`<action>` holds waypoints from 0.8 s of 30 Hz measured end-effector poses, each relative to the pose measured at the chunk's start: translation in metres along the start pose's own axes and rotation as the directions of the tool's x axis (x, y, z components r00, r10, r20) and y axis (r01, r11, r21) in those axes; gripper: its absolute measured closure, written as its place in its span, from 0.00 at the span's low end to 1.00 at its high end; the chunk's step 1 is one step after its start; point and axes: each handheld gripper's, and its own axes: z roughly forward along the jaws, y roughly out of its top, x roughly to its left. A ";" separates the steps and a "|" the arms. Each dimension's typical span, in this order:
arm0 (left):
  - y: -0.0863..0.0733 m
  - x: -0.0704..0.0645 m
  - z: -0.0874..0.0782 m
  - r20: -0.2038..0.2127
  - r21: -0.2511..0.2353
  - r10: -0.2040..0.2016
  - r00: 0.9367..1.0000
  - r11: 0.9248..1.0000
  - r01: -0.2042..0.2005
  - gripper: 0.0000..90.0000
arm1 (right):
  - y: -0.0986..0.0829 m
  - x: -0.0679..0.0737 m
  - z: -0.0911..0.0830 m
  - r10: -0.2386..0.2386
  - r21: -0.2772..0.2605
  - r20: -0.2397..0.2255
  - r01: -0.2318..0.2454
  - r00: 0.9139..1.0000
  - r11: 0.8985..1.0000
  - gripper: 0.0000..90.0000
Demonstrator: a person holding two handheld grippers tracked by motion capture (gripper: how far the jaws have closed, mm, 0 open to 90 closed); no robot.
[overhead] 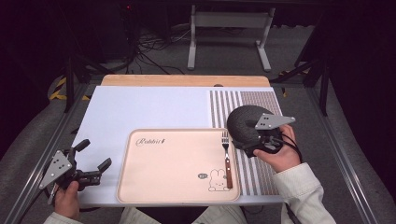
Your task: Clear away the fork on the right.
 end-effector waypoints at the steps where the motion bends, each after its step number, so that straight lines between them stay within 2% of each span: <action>1: 0.000 0.000 0.000 0.000 0.000 0.001 1.000 1.000 -0.001 0.01 | -0.002 -0.001 -0.003 0.001 -0.013 0.003 -0.001 1.000 1.000 0.11; 2: 0.000 0.000 0.000 0.001 0.001 0.001 1.000 1.000 -0.001 0.01 | -0.005 -0.002 -0.007 0.006 -0.038 0.009 -0.006 1.000 0.999 0.08; 7: 0.000 0.000 0.000 0.001 -0.001 0.002 1.000 1.000 -0.002 0.01 | -0.011 -0.004 -0.017 0.000 -0.086 0.030 0.002 1.000 0.996 0.04; 9: 0.000 0.000 0.000 0.002 0.001 0.006 1.000 1.000 -0.006 0.01 | -0.015 -0.006 -0.021 0.014 -0.106 0.037 -0.010 0.999 0.994 0.02; 13: 0.000 0.000 0.000 0.000 -0.001 0.004 1.000 1.000 -0.004 0.01 | -0.025 -0.008 -0.030 0.046 -0.155 0.068 -0.035 0.997 0.987 0.02; 18: 0.000 0.000 0.000 0.000 -0.001 0.006 1.000 1.000 -0.006 0.01 | -0.036 -0.008 -0.037 0.061 -0.212 0.093 -0.040 0.994 0.976 0.02; 21: 0.000 0.000 0.000 0.001 -0.001 0.006 1.000 1.000 -0.006 0.01 | -0.043 -0.009 -0.040 0.073 -0.230 0.116 -0.045 0.991 0.972 0.02; 24: 0.000 0.000 -0.001 0.002 -0.002 0.008 1.000 1.000 -0.008 0.01 | -0.051 -0.010 -0.043 0.085 -0.241 0.118 -0.055 0.989 0.969 0.02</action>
